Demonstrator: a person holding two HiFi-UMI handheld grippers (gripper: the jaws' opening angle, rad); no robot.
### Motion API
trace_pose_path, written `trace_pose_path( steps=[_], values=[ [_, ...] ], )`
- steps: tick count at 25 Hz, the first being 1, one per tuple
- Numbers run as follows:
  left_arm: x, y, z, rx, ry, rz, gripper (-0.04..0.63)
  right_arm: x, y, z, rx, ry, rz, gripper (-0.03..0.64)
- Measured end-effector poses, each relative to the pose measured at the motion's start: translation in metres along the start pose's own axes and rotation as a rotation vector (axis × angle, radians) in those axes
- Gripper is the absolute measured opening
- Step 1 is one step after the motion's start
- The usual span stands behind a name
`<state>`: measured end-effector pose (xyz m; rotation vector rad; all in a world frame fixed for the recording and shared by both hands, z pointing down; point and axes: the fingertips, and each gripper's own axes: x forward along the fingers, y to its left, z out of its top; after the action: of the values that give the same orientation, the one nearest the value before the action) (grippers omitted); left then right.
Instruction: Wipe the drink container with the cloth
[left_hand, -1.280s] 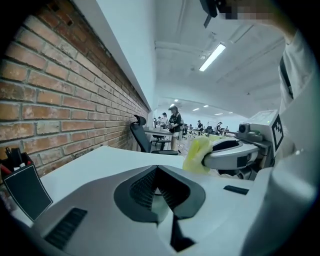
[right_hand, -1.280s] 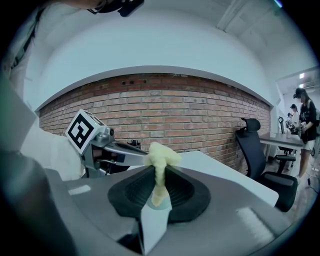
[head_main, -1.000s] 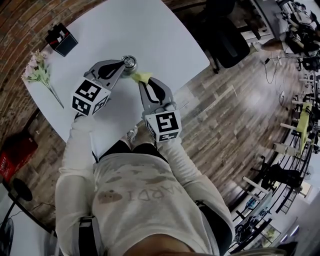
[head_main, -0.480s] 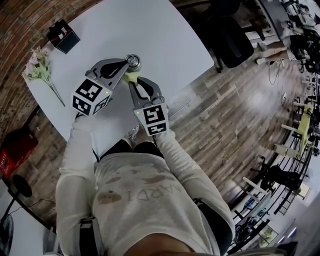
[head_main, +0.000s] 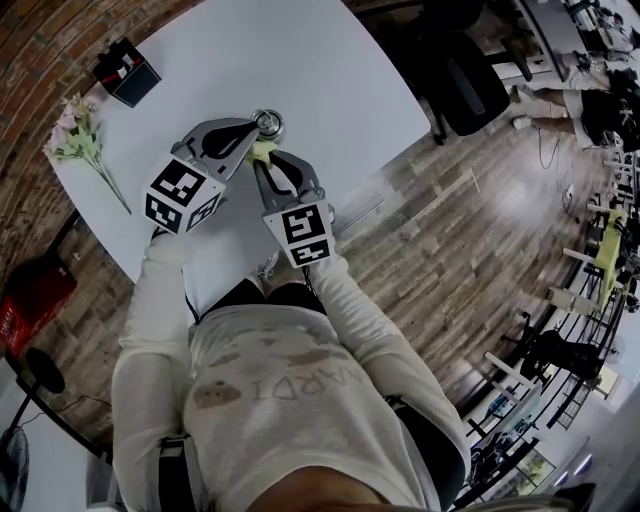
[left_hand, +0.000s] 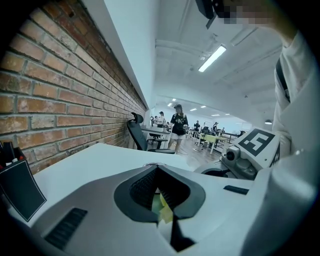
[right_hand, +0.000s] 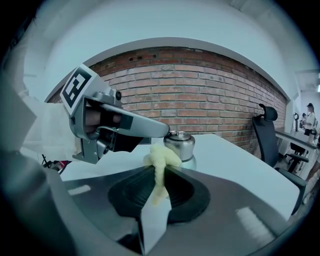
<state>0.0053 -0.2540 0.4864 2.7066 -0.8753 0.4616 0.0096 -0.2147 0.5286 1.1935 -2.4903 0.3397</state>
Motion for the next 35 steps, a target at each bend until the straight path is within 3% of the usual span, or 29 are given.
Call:
trace_pose_path(
  steps=[13,25,35],
  values=[
    [0.002,-0.002,0.000,-0.001,-0.005,-0.011,0.002,-0.009,-0.044,-0.009,-0.004,0.031,-0.090,0.074],
    [0.002,-0.001,0.000,-0.013,-0.010,-0.016,0.002,0.006,-0.046,-0.048,-0.013,0.127,-0.084,0.072],
    [0.002,-0.002,0.001,-0.016,-0.010,-0.018,0.002,0.008,-0.031,-0.049,-0.043,0.143,-0.061,0.072]
  ],
)
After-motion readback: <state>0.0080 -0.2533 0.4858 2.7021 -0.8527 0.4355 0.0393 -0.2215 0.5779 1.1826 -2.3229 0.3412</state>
